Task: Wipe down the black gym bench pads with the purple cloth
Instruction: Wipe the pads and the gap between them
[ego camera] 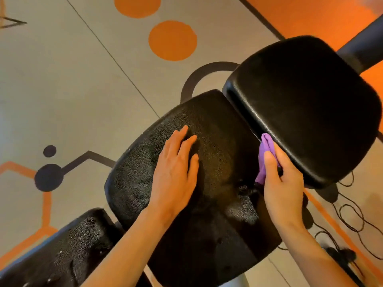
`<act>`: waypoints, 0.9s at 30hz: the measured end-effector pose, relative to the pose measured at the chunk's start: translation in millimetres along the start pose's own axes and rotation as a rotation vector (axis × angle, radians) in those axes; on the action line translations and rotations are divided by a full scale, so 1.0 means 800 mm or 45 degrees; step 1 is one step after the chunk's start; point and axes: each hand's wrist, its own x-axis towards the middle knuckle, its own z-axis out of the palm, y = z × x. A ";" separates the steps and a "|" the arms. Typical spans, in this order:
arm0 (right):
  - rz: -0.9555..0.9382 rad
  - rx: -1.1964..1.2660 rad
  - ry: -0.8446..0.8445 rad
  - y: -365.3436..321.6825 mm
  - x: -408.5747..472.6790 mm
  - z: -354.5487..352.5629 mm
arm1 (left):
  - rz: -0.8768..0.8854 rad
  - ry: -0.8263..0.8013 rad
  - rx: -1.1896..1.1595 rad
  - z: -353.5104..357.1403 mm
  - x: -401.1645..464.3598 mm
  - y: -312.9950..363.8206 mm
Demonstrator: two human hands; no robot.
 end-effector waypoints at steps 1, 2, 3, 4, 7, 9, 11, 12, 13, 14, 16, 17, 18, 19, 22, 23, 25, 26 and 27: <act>-0.040 -0.018 -0.021 -0.005 0.012 0.005 | -0.025 0.012 -0.003 0.000 0.006 -0.002; -0.083 -0.044 -0.046 -0.009 0.025 0.010 | -0.053 0.028 -0.007 0.000 0.013 -0.004; -0.117 -0.075 -0.076 -0.013 0.039 0.016 | -0.084 0.046 -0.012 -0.001 0.021 -0.006; -0.142 -0.104 -0.108 -0.016 0.054 0.021 | -0.115 0.063 -0.015 -0.002 0.029 -0.007; -0.189 -0.137 -0.181 -0.023 0.096 0.037 | -0.193 0.100 -0.017 -0.004 0.051 -0.009; -0.230 -0.159 -0.239 -0.031 0.121 0.047 | -0.236 0.124 -0.029 -0.006 0.064 -0.010; -0.267 -0.170 -0.304 -0.040 0.143 0.056 | -0.276 0.155 -0.050 -0.010 0.077 -0.014; -0.287 -0.171 -0.335 -0.044 0.153 0.061 | -0.302 0.174 -0.067 -0.012 0.083 -0.017; -0.307 -0.168 -0.369 -0.046 0.163 0.065 | -0.333 0.200 -0.085 -0.014 0.089 -0.021; -0.325 -0.158 -0.409 -0.050 0.172 0.069 | -0.363 0.229 -0.095 -0.016 0.096 -0.027; -0.367 -0.156 -0.489 -0.057 0.188 0.077 | -0.413 0.281 -0.076 -0.021 0.107 -0.040; -0.391 -0.171 -0.518 -0.062 0.196 0.082 | -0.435 0.304 -0.057 -0.022 0.113 -0.049; -0.411 -0.191 -0.545 -0.064 0.204 0.088 | -0.457 0.321 -0.037 -0.023 0.118 -0.057; -0.430 -0.214 -0.574 -0.065 0.213 0.094 | -0.480 0.332 -0.018 -0.023 0.123 -0.067; -0.511 -0.344 -0.669 -0.065 0.233 0.115 | -0.549 0.335 0.030 -0.021 0.129 -0.089; -0.530 -0.393 -0.701 -0.065 0.237 0.121 | -0.569 0.336 0.031 -0.020 0.130 -0.094; -0.549 -0.473 -0.784 -0.063 0.242 0.130 | -0.600 0.338 -0.011 -0.016 0.131 -0.097; -0.567 -0.520 -0.826 -0.061 0.244 0.133 | -0.610 0.336 -0.044 -0.014 0.131 -0.097; -0.593 -0.576 -0.861 -0.059 0.244 0.135 | -0.612 0.333 -0.071 -0.013 0.131 -0.097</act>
